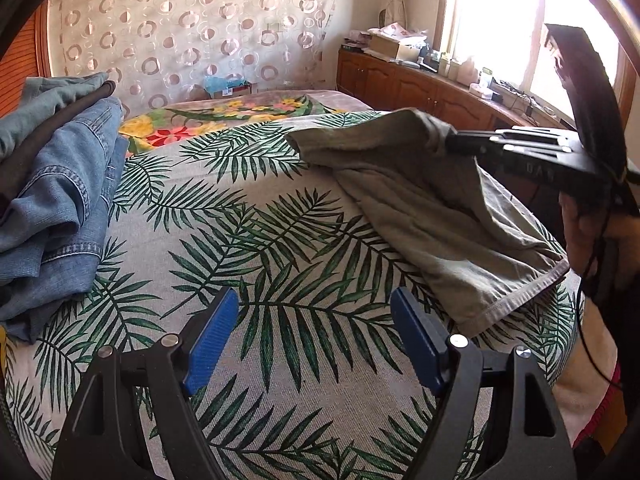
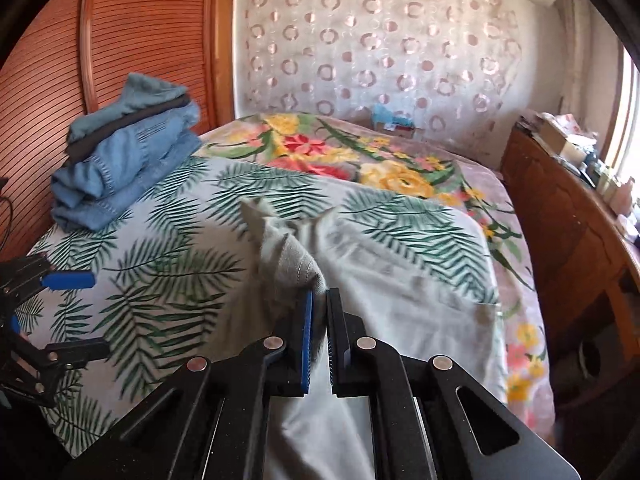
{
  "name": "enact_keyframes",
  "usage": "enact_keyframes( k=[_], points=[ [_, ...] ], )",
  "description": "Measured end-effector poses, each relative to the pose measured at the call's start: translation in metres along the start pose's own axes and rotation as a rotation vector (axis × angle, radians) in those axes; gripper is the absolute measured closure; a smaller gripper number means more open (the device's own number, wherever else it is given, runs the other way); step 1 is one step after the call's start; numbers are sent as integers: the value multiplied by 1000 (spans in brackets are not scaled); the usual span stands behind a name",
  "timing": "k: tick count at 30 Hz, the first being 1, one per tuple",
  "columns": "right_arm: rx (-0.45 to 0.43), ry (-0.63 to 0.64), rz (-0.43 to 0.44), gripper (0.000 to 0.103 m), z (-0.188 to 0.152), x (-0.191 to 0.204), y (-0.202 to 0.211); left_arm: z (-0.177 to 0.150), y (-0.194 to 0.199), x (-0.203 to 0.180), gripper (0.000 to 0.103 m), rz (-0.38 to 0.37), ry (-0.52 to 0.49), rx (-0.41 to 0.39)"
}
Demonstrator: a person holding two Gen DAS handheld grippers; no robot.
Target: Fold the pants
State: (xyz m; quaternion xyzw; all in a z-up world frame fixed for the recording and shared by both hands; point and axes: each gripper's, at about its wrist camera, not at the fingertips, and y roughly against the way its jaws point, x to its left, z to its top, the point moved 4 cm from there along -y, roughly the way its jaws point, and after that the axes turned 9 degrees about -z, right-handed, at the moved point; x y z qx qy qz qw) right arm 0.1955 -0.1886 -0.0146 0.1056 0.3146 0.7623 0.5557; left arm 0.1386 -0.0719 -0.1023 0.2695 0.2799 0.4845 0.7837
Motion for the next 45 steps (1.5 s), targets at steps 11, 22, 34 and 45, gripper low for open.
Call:
enact_keyframes(
  k=[11,22,34,45],
  points=[
    [55,-82,-173,94,-10,-43,-22,1,-3,-7,24,-7,-17,9],
    [112,-86,-145,75,-20,-31,-42,1,-7,-19,24,-18,-37,21],
    [128,-61,-146,101,-12,-51,-56,-2,-10,-25,24,-25,-53,33],
    [61,-179,-161,103,2,-93,-35,-3,-8,-27,24,-28,-55,31]
  ],
)
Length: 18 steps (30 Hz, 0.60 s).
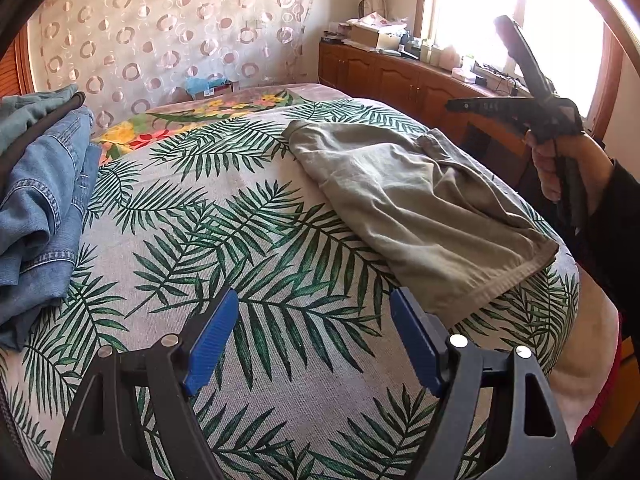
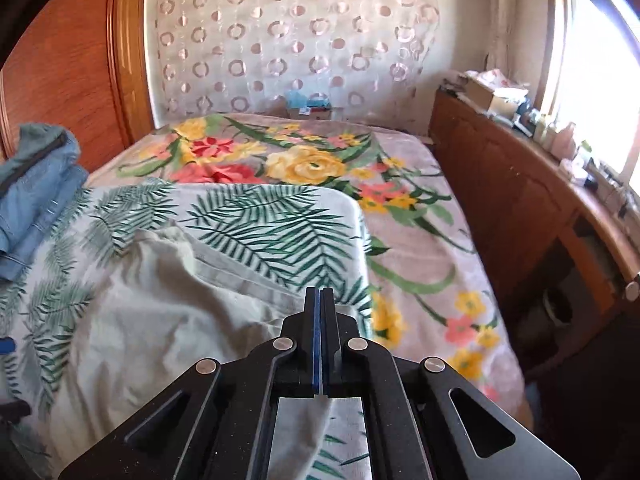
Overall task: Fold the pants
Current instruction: 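Grasp the shorts again with the right tool, fold over, release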
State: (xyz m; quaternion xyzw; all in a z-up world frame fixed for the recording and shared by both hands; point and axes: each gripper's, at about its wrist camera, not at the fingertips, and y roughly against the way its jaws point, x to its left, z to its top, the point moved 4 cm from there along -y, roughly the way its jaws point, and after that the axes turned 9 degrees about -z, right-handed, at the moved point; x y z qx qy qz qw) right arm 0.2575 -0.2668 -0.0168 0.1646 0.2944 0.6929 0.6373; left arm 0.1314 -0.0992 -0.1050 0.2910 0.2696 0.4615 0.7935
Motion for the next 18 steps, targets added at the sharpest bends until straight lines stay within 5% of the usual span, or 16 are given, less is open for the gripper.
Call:
enact_keyframes(
  k=[3,8,15,16,18],
  points=[
    [8,28,32,102,-7,14,0,1,-1,0,24,-3,0,0],
    [43,45,59,74,-14,19,-15,13,-8,-9,24,-18,-23,4],
    [122,94,24,74,-22,13,-30,35,-31,-30,24,-19,-76,36],
    [119,104,16,94,-22,12,-31,35,-34,-32,24,-17,-78,43],
    [103,121,15,100,-20,9,-29,33,-39,-33,24,-11,-79,61]
  ],
)
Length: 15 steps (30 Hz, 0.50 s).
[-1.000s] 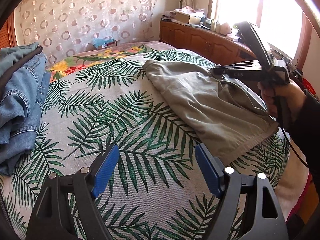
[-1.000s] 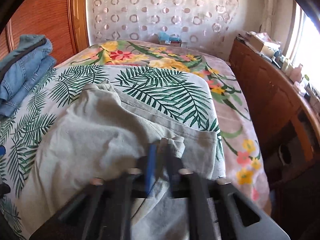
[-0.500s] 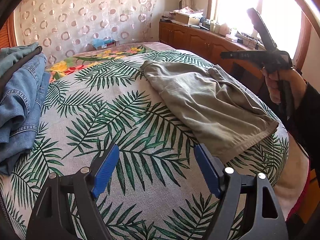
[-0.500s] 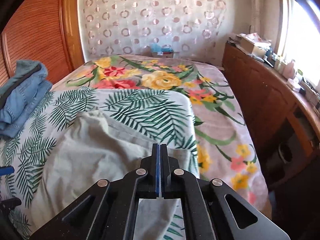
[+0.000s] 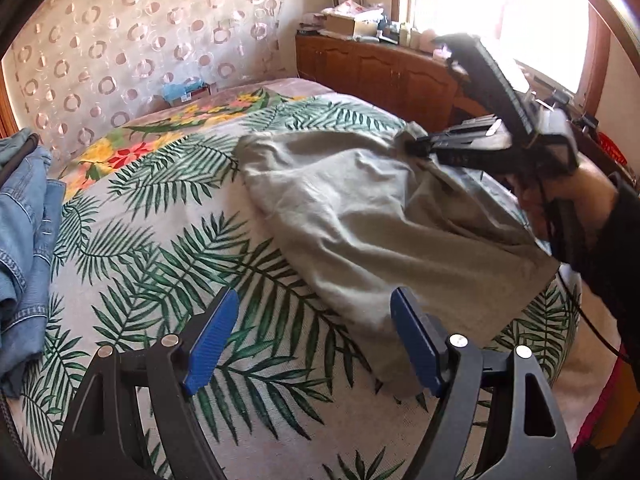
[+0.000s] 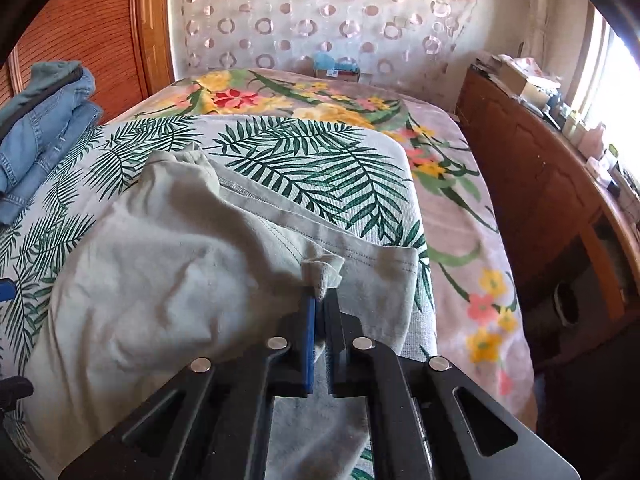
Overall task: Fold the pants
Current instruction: 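Grasp the shorts again with the right tool, fold over, release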
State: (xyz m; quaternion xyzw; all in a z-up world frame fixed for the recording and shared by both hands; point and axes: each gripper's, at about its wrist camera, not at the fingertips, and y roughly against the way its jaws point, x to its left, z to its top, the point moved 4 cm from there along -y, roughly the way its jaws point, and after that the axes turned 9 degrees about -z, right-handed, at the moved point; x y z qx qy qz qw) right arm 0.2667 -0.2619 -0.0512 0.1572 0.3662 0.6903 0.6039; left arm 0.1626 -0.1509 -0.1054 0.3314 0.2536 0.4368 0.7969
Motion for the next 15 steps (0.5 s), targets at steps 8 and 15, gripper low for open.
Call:
enact_keyframes(
  k=[8,15],
  points=[
    [-52,-99,-59,100,12,-32,8,-9,-10,1,24,14,9,39],
    [-14,-122,-118,79,12,-31,1,-12,-15,-3,24,14,2,47]
  ],
)
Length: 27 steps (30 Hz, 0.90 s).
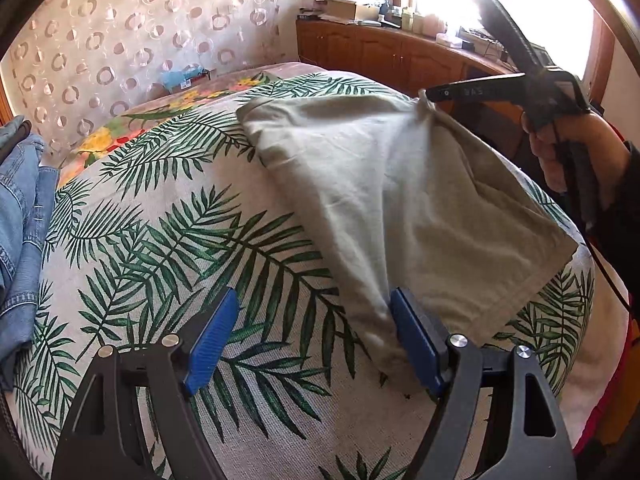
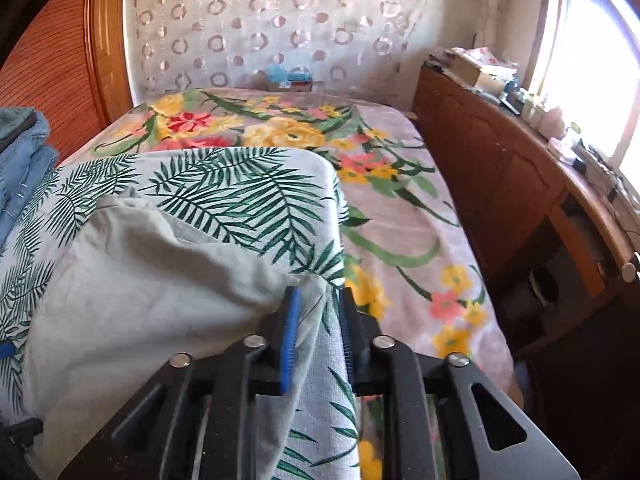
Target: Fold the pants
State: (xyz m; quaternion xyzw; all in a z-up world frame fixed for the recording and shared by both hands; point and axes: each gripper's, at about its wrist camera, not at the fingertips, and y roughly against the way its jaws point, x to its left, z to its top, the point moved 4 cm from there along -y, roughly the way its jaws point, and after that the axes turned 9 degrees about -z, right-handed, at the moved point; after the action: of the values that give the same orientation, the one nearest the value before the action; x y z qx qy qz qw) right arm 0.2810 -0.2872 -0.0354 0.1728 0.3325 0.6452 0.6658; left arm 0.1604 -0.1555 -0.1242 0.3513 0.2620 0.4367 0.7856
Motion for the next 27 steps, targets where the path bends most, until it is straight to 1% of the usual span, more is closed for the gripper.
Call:
enact_keyframes(
  k=[2,5,8,12,15,18,21,22,23,24,27],
  points=[
    [-4,-11,26,79,-1,2,10,-1,0,0,24,0,1,0],
    [-27,-9,72,79,-12,7,30,-2,1,0,24,-9,8,-7],
    [-34,-6,134,79,-35,13,56,-6,0,1,24,-20,16,-21],
    [-42,13,191,79,-68,19,88,-6,-1,4,24,-36,32,-22],
    [-23,9,218,79,-86,20,97,-6,-1,4,24,-37,33,-23],
    [-10,6,238,79,-96,19,102,-5,0,5,24,-35,34,-26],
    [5,10,240,79,-101,14,102,-6,0,5,24,-35,34,-26],
    [8,11,238,81,-104,13,102,-6,0,5,24,-35,34,-26],
    [10,8,245,87,-104,10,101,-6,0,5,24,-36,34,-26],
    [11,5,254,99,-104,8,102,-6,0,5,24,-36,35,-26],
    [-13,-18,244,100,-104,1,110,-6,0,5,24,-35,34,-26]
  ],
)
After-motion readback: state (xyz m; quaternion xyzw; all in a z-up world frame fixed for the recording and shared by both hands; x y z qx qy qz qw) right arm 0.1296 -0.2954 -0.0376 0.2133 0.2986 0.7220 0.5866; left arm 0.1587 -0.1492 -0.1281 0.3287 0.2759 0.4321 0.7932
